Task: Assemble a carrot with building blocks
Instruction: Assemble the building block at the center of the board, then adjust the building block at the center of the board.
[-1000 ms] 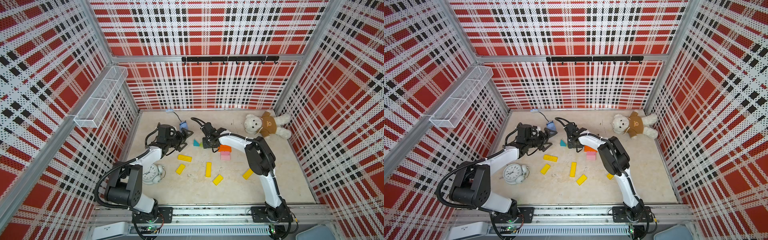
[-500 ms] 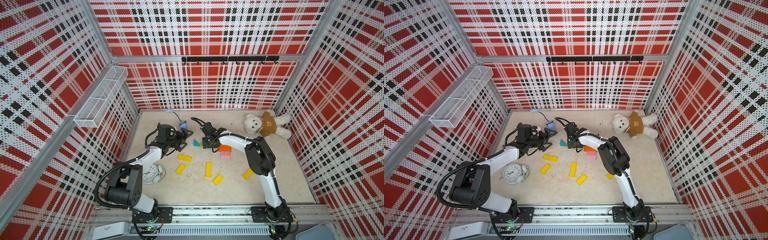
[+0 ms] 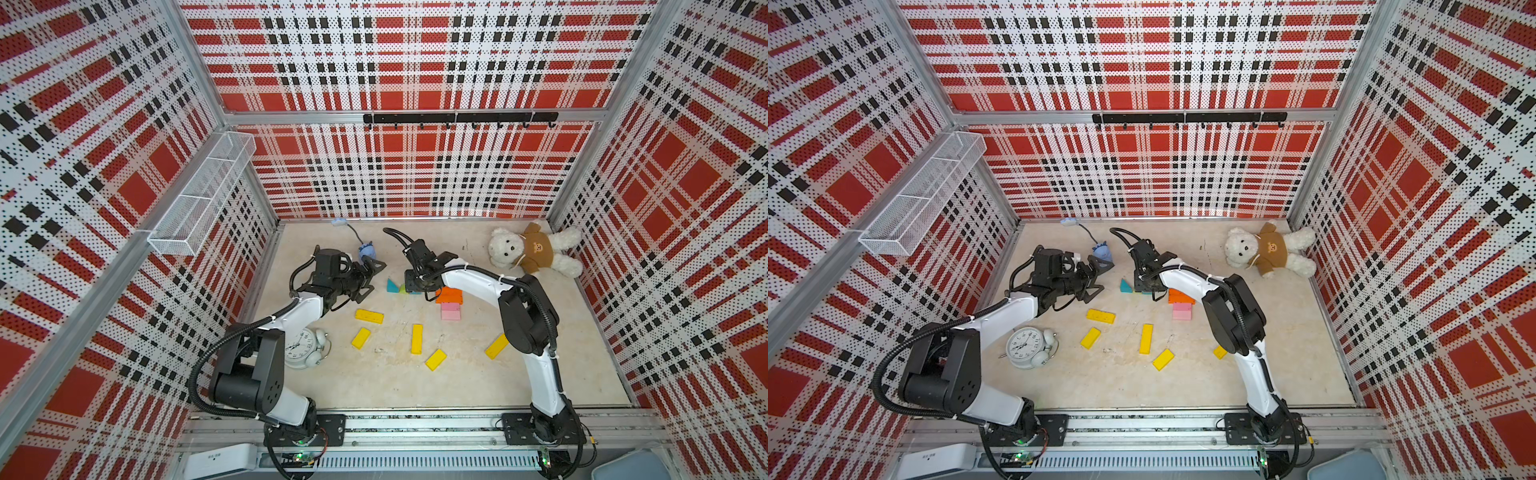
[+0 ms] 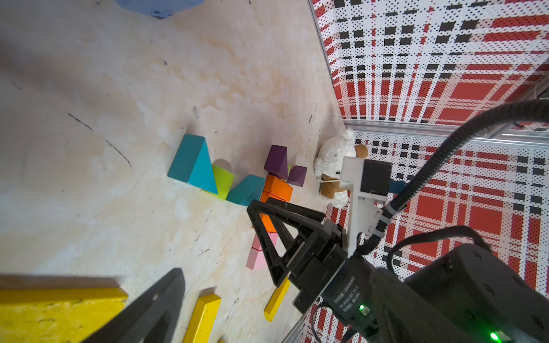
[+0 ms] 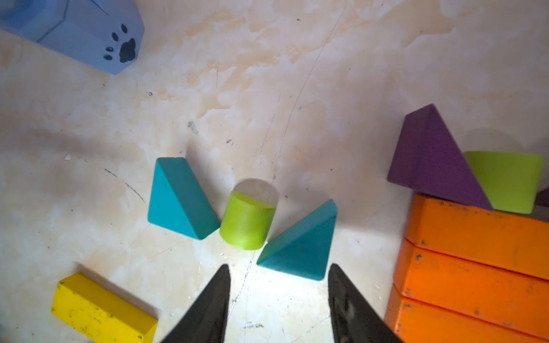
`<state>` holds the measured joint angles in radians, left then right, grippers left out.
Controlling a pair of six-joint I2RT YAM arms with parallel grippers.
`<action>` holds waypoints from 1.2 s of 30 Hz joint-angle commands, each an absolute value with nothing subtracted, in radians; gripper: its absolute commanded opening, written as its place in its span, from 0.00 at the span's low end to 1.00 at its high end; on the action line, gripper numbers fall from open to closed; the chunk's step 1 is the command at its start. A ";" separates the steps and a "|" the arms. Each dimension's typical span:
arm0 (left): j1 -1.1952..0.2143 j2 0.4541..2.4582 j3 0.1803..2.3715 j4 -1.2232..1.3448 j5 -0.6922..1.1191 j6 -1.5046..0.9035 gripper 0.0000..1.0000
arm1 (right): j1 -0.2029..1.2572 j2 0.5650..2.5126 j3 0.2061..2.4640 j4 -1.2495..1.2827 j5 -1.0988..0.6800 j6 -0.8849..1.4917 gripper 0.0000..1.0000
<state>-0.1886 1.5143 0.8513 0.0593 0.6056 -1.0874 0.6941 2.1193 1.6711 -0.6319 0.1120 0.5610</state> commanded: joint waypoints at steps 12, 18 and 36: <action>-0.163 1.331 0.934 -0.131 0.536 -0.957 1.00 | 0.707 1.748 1.429 -0.834 0.170 0.392 0.58; -0.110 1.101 0.803 -0.270 0.471 -0.863 1.00 | 0.880 1.711 1.285 -0.924 0.178 0.156 0.74; 0.059 0.859 0.625 -0.448 0.497 -0.749 0.99 | 0.982 1.900 1.285 -0.773 0.161 -0.004 1.00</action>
